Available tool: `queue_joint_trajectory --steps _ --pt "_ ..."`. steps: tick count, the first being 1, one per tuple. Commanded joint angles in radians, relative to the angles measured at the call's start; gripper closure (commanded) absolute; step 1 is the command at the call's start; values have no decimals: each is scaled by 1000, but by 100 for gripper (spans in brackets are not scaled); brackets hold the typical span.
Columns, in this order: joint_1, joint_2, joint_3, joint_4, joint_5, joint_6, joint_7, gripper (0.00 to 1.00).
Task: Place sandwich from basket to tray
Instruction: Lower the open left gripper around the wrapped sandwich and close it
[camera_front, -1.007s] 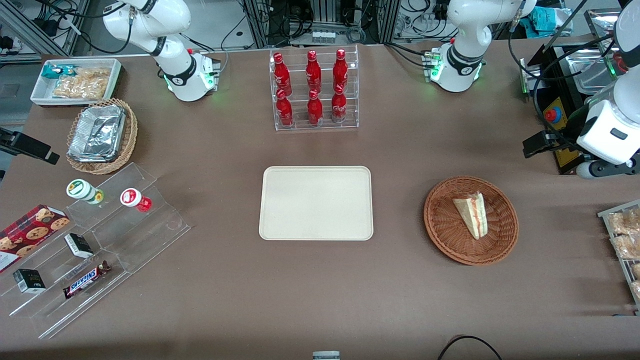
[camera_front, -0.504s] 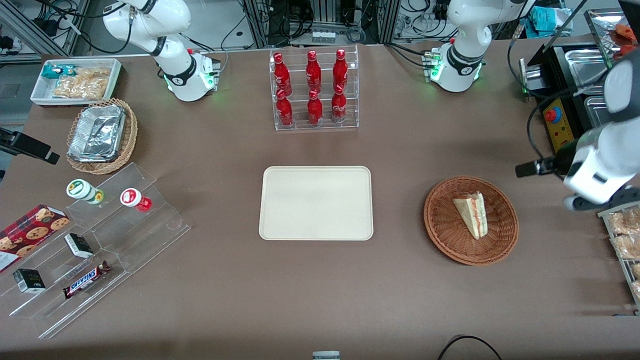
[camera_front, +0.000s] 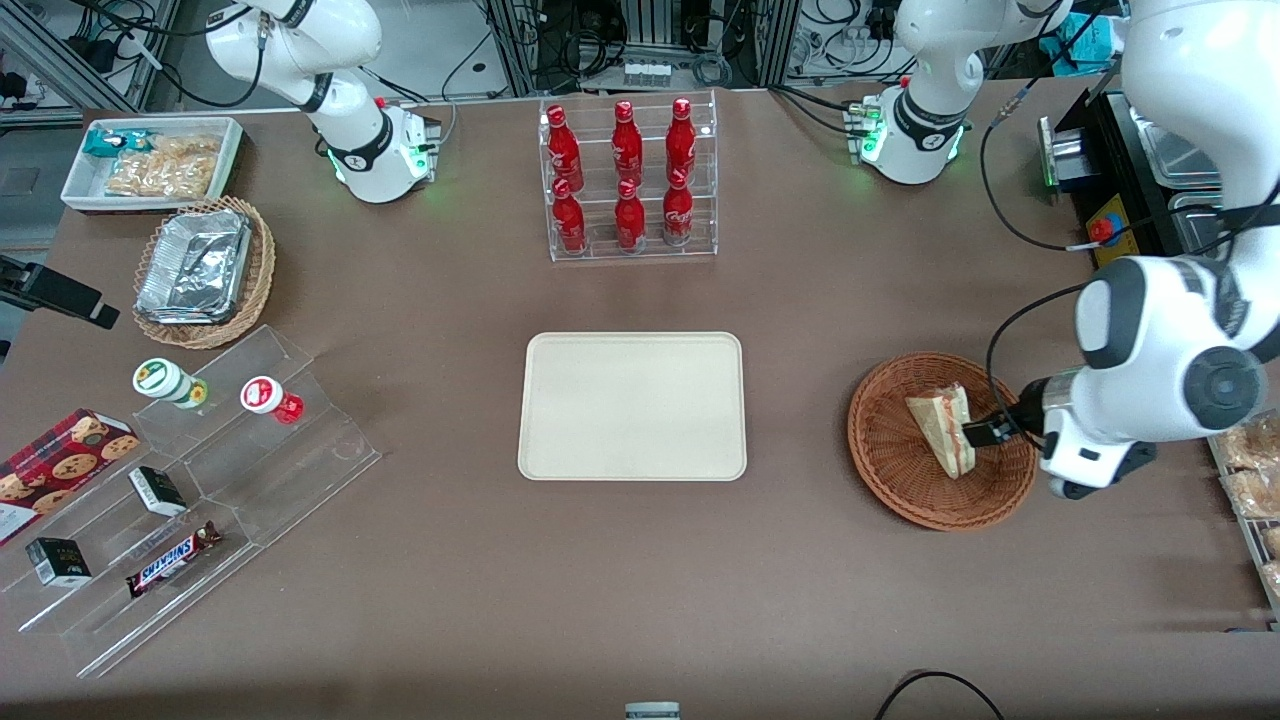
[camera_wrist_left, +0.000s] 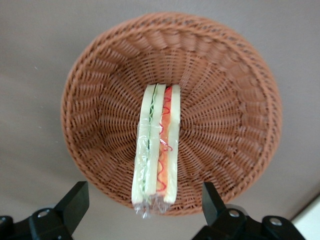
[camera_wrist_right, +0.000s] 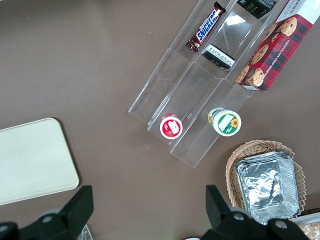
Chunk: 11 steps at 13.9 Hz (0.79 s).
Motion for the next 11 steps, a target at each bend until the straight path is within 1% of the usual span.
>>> queue_joint_trajectory --steps 1,4,8,11 --pt "5 -24 -7 -48 -8 44 -59 0" --pt "4 2 -7 -65 -5 58 -59 0" --pt "-1 29 -7 -134 -2 191 -59 0" --pt "-2 37 -7 -133 -2 196 -58 0"
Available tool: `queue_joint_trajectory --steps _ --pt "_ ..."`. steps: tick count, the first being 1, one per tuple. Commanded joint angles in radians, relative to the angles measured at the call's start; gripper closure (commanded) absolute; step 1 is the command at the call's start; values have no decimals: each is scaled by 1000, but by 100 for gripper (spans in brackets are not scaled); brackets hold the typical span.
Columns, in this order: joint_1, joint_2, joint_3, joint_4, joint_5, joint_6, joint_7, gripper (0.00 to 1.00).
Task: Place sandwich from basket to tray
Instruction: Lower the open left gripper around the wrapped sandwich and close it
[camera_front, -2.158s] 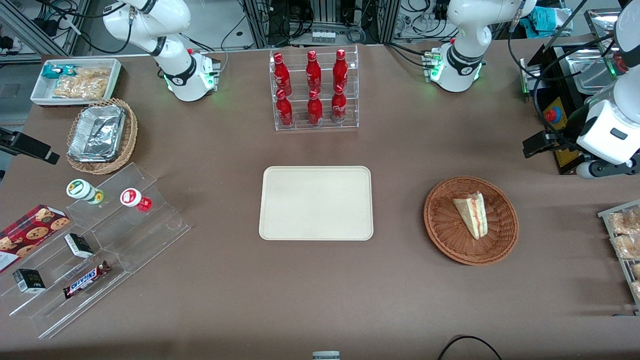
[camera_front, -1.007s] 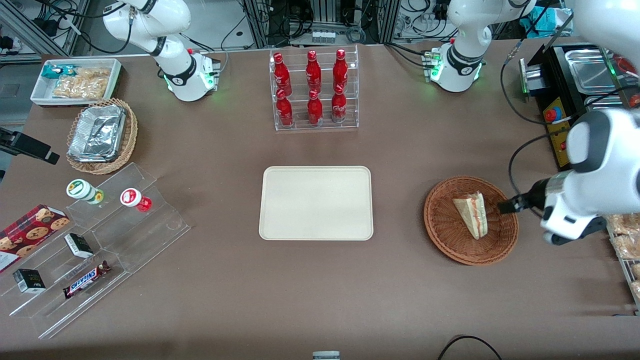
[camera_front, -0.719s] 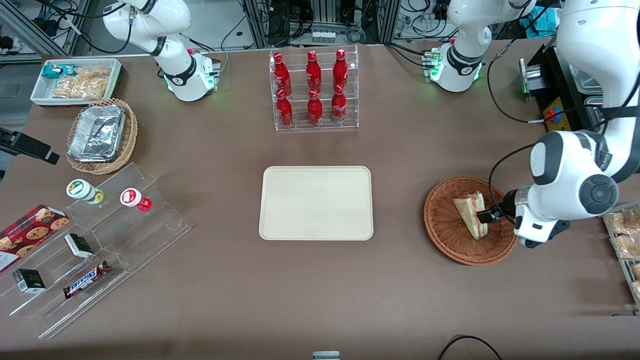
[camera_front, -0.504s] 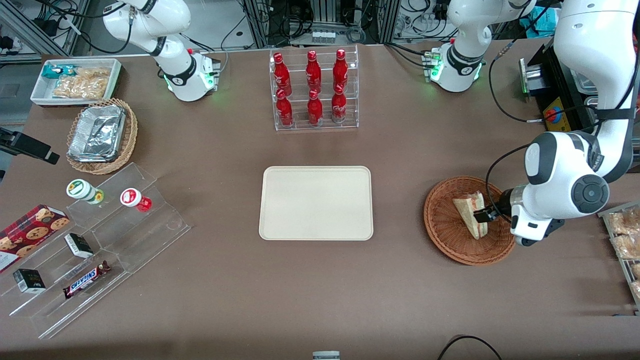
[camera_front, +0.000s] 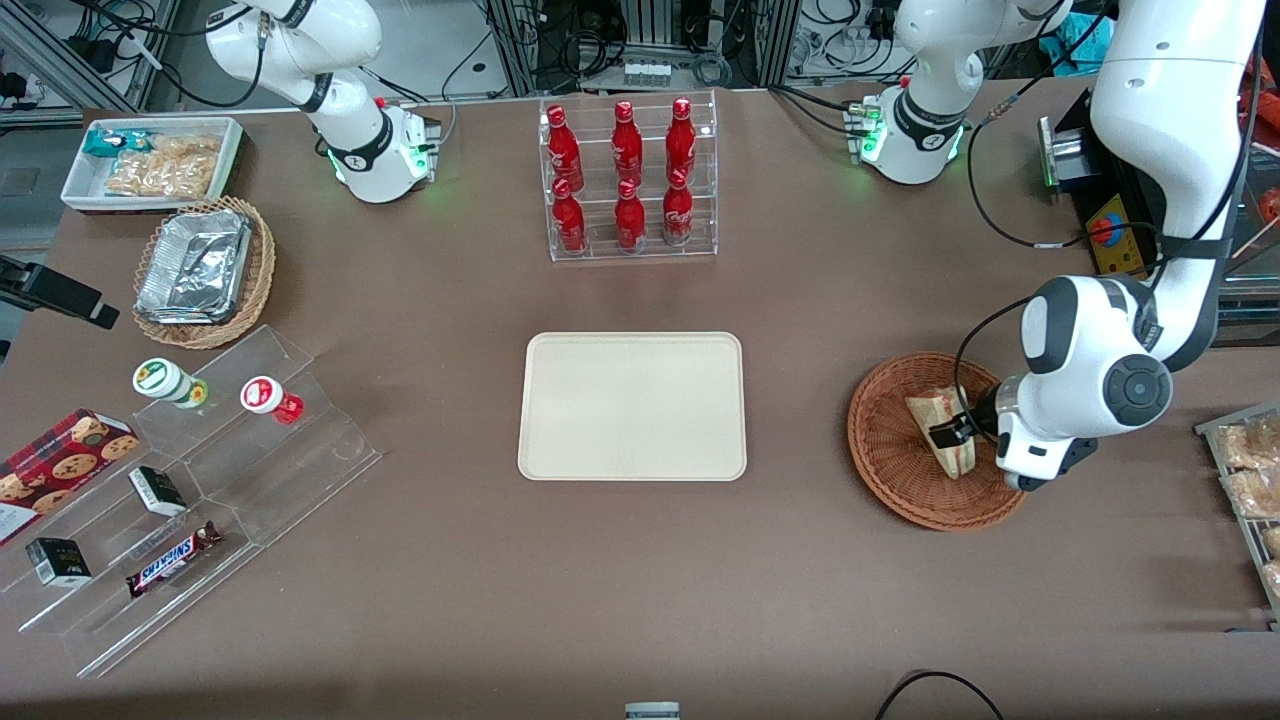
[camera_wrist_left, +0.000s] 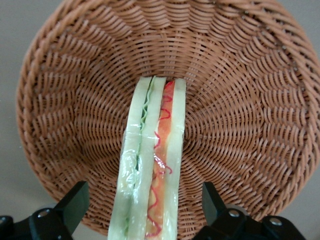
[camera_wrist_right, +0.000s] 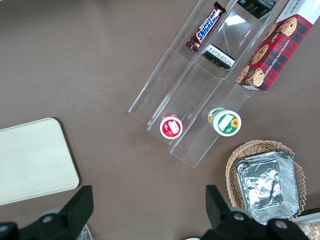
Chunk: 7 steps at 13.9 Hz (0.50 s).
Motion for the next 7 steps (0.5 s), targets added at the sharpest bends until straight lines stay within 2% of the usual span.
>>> queue_joint_trajectory --steps 1,6,7 --pt "-1 -3 -5 -8 0 16 -17 0" --pt "-1 31 -6 -13 6 27 -6 0" --pt "-1 34 -6 -13 6 27 -6 3"
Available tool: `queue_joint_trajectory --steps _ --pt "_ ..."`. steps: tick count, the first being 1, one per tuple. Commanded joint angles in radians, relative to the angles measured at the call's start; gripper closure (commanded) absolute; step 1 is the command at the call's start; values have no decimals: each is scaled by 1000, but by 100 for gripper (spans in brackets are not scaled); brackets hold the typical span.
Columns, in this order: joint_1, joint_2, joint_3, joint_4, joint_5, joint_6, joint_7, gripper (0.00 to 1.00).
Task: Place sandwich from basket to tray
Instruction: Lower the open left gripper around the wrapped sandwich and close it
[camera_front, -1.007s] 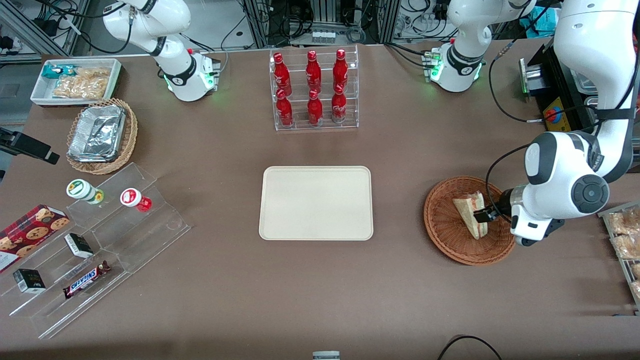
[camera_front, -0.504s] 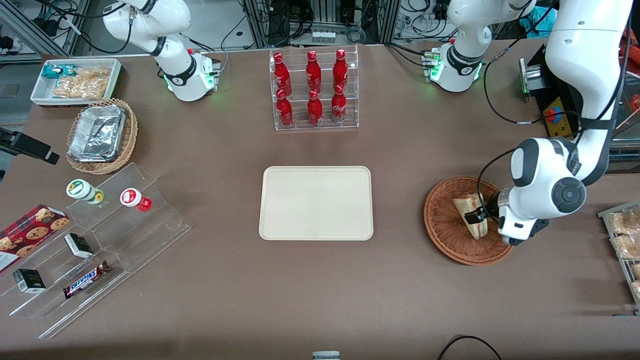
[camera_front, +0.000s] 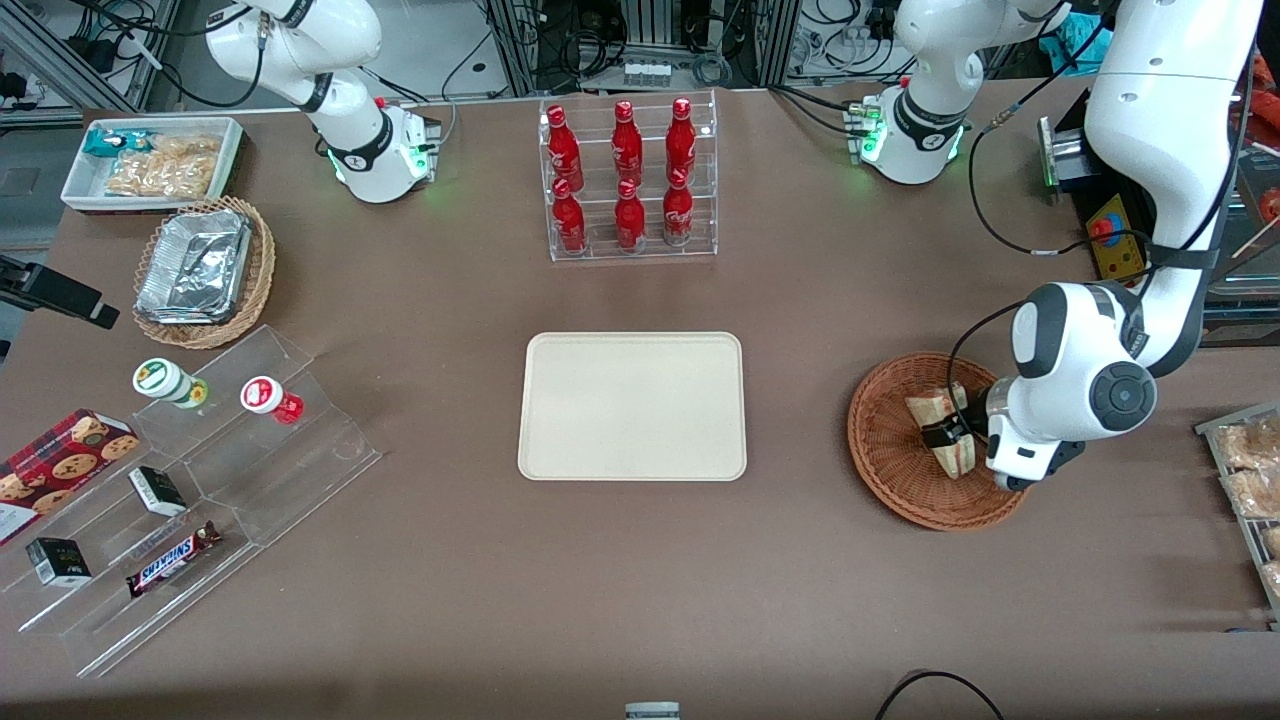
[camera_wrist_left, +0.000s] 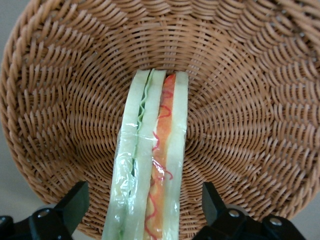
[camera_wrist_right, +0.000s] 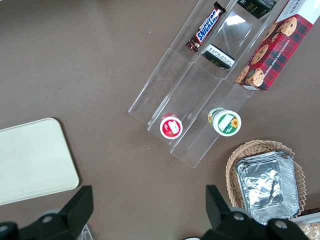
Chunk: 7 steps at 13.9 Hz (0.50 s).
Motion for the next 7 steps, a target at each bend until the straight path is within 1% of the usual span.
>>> queue_joint_trajectory --steps 1,2,3,4,5,7 --pt "0 9 -5 -8 6 22 -6 18" --pt "0 9 -5 -8 6 22 -6 38" --pt "0 7 -5 -8 6 19 -7 54" --pt "0 7 -5 -8 6 19 -6 66" --pt "0 7 -5 -8 6 19 -7 73" --pt "0 6 -5 -1 5 15 -9 81"
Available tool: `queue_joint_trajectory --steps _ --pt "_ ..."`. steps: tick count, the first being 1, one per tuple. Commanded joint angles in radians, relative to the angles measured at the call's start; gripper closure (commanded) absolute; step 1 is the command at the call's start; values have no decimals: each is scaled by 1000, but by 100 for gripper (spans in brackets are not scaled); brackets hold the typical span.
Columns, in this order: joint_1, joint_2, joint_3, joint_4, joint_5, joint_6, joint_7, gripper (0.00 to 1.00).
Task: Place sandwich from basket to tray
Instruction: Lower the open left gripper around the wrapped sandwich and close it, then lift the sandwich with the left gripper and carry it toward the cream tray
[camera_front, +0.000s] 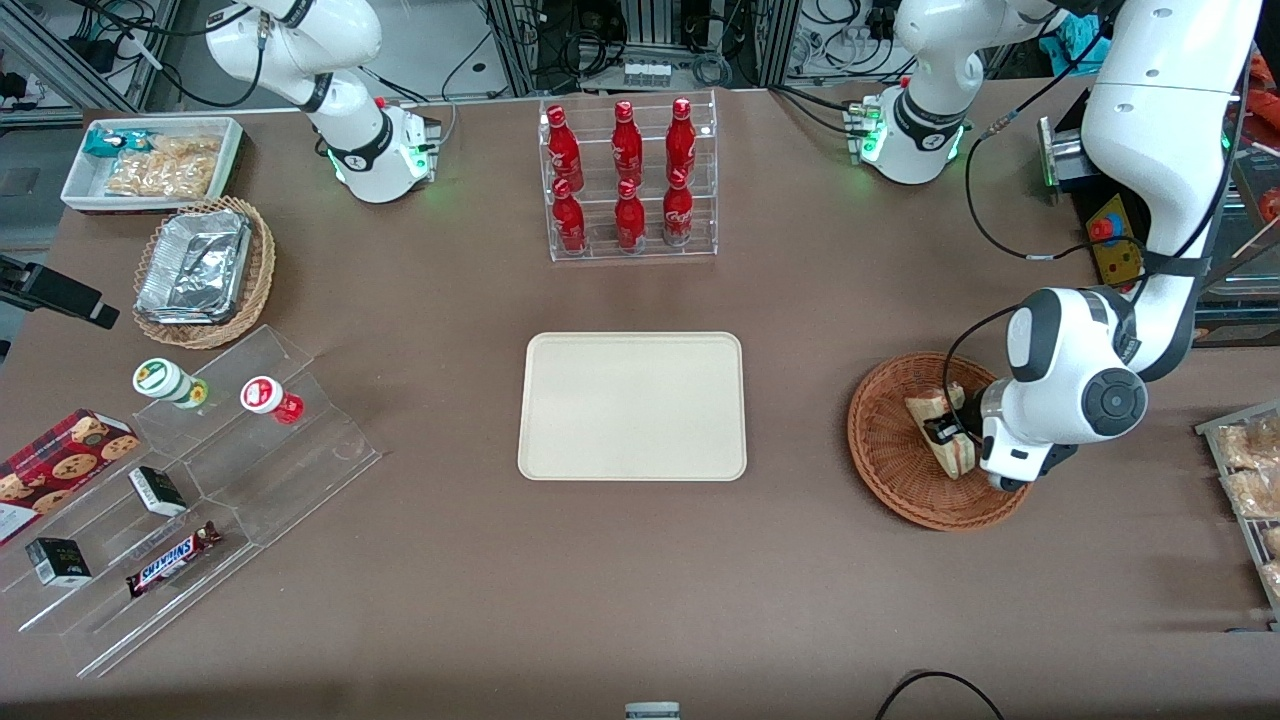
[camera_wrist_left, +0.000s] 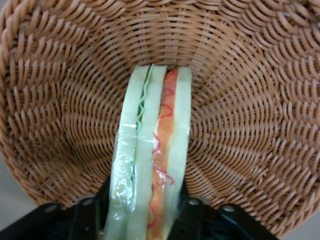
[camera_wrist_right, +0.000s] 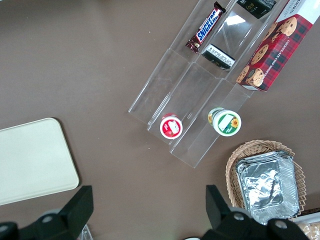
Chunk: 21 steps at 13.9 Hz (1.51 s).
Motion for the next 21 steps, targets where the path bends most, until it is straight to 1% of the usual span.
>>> queue_joint_trajectory --steps 1,3,5,8,10,13,17,20,21 --pt "0 -12 -6 11 5 9 -9 83" --pt "0 -23 -9 55 5 -16 -11 83" --pt "-2 -26 -20 127 3 -94 -20 83" --pt "-2 -37 -90 221 1 -193 -53 83" --pt "-24 -40 -154 240 11 -203 -118 83" --pt "-149 -54 -161 243 43 -211 -113 82" --pt "-368 -11 -159 305 43 -217 -136 82" --pt "-475 6 -159 315 40 -208 -193 81" --pt "-509 39 -158 347 41 -206 -208 81"
